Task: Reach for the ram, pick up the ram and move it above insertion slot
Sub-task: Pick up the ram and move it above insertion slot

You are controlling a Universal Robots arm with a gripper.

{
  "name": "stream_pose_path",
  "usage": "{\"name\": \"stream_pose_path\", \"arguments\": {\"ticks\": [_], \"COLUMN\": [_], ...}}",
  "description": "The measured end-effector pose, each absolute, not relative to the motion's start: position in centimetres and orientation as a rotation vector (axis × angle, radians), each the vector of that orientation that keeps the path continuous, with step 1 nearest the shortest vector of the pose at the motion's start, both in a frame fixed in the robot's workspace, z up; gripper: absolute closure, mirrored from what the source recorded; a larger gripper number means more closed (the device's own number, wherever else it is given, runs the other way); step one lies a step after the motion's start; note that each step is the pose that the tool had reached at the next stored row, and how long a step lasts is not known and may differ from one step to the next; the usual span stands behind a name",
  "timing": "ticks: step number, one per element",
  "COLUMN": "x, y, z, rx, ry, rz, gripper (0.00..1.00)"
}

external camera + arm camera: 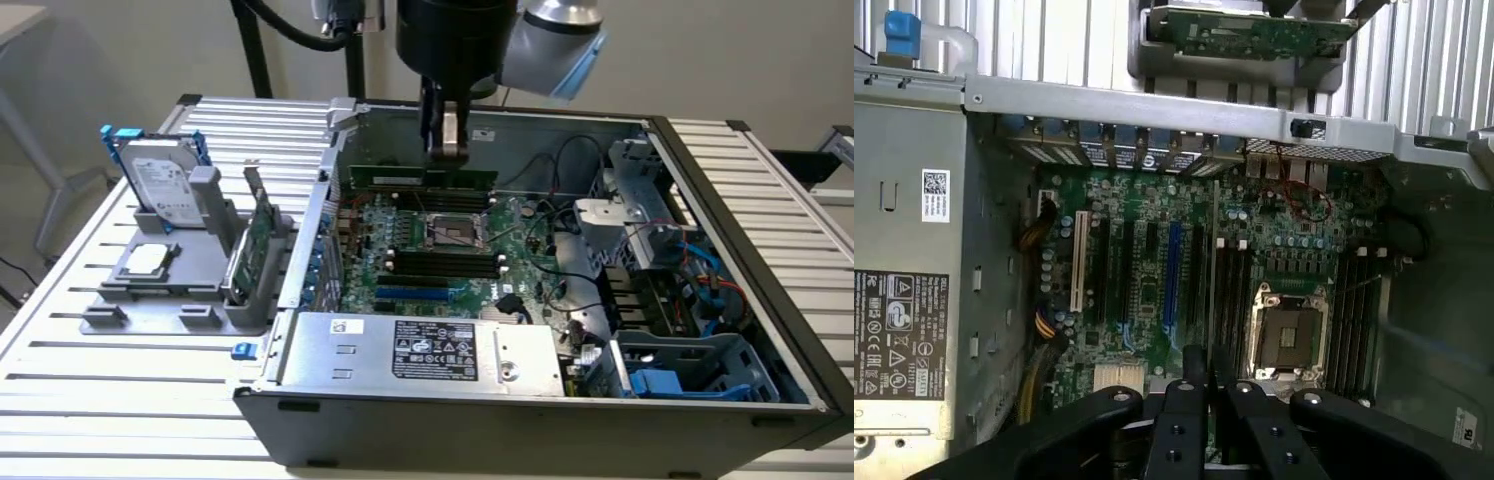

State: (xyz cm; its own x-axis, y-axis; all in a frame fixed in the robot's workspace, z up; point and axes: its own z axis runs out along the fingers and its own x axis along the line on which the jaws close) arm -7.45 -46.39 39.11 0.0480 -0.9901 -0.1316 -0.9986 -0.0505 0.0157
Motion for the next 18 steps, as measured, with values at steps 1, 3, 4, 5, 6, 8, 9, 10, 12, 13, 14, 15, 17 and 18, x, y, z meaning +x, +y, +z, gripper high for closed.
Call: {"name": "stream_pose_path", "arguments": {"ticks": [1, 3, 4, 5, 6, 8, 9, 10, 12, 13, 14, 15, 17, 18], "x": [-7.1, -6.5, -6.3, -6.1, -5.9, -5.6, -5.5, -5.4, -5.2, -5.2, -5.2, -5.1, -5.1, -5.1], "y": [-46.1, -45.5, -45.2, -44.9, -44.5, -43.7, -43.3, -42.9, -42.1, -41.7, -41.3, -41.0, -40.4, -40.2], "z": [39.1, 39.0, 39.0, 39.0, 38.9, 38.9, 38.9, 38.9, 38.8, 38.8, 38.8, 38.8, 38.7, 38.6], "rx": [-2.215, -2.216, -2.216, -2.216, -2.217, -2.217, -2.218, -2.218, -2.219, -2.22, -2.22, -2.221, -2.222, -2.222], "ry": [2.108, 2.109, 2.109, 2.11, 2.11, 2.111, 2.111, 2.112, 2.113, 2.113, 2.114, 2.114, 2.116, 2.117], "rz": [0.163, 0.161, 0.161, 0.16, 0.16, 0.158, 0.157, 0.157, 0.155, 0.153, 0.152, 0.151, 0.148, 0.146], "gripper": [0.86, 0.86, 0.86, 0.86, 0.86, 0.86, 0.86, 0.86, 0.86, 0.86, 0.86, 0.86, 0.86, 0.86]}}
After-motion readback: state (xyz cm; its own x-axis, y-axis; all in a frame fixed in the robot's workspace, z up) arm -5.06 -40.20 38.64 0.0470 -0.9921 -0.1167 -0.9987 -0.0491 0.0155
